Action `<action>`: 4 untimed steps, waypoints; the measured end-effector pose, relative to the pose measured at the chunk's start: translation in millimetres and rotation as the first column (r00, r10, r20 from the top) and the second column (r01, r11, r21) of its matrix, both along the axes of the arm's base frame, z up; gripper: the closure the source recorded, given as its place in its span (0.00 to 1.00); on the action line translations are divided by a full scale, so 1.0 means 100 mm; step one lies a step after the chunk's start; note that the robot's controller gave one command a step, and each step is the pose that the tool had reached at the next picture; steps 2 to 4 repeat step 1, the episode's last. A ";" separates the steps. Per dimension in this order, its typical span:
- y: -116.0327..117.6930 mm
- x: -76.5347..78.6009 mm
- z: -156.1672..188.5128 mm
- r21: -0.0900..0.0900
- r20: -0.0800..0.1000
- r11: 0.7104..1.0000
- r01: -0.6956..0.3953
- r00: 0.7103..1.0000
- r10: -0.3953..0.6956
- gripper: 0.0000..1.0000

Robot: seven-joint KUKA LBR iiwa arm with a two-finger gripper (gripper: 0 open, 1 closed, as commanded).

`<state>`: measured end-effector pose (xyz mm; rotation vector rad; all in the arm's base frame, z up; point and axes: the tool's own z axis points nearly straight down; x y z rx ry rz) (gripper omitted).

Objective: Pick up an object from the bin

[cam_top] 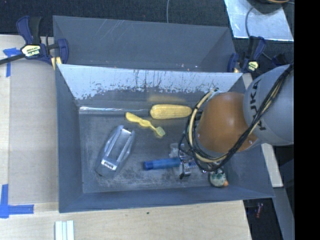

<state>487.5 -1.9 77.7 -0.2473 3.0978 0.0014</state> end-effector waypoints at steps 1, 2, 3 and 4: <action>-0.01 0.05 0.07 0.001 0.003 1.000 0.010 1.000 -0.010 1.00; -0.01 0.05 0.07 0.001 0.003 1.000 0.010 1.000 -0.010 1.00; -0.01 0.05 0.07 0.001 0.003 1.000 0.010 1.000 -0.010 1.00; -0.01 0.05 0.07 0.001 0.003 1.000 0.010 1.000 -0.010 1.00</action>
Offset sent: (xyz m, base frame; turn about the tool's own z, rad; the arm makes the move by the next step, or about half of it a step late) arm 0.0013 -0.0051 0.1108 -0.0257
